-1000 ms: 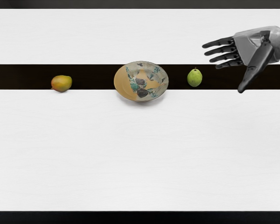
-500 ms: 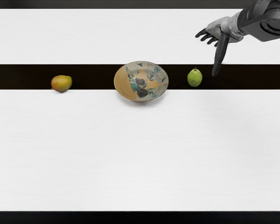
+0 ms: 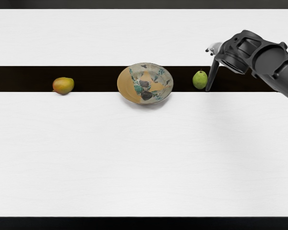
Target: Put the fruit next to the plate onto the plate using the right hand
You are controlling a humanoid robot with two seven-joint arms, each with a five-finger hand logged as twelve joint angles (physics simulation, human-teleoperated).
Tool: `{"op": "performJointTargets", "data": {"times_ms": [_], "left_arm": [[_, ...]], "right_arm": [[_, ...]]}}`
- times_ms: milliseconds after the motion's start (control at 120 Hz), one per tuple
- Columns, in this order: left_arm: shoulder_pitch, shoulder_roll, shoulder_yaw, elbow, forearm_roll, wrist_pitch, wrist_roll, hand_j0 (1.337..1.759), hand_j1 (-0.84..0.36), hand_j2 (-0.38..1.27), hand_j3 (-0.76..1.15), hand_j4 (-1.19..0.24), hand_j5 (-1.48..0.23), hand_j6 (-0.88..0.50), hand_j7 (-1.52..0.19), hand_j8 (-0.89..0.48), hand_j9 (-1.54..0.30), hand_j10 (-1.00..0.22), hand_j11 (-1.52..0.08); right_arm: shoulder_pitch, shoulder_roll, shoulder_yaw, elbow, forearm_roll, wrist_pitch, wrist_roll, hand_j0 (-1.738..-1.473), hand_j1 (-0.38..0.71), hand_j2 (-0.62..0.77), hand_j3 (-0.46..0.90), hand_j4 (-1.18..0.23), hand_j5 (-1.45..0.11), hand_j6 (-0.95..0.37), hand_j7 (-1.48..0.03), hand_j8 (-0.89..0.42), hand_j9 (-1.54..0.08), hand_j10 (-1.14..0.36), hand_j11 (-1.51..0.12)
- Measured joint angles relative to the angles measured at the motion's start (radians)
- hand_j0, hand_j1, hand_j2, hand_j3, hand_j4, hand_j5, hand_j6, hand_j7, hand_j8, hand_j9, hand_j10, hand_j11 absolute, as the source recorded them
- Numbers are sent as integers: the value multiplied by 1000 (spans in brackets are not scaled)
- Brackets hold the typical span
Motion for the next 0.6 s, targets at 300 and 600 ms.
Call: {"op": "performJointTargets", "data": {"times_ms": [300,600], "left_arm": [[0,0,0,0,0,0,0,1658,349,0,0,0,0,0,0,0,0,0,0],[0,0,0,0,0,0,0,1658,349,0,0,0,0,0,0,0,0,0,0]], "right_arm": [[-33,95,9,-117,8,-49,0,-1658,-319,-4,0,-27,-33,-28,-33,-27,-33,-27,-33],[-42,128,12,-159,11,-85,23,-1658,-261,-14,0,-76,-97,-77,-96,-76,-97,-75,-96]]}}
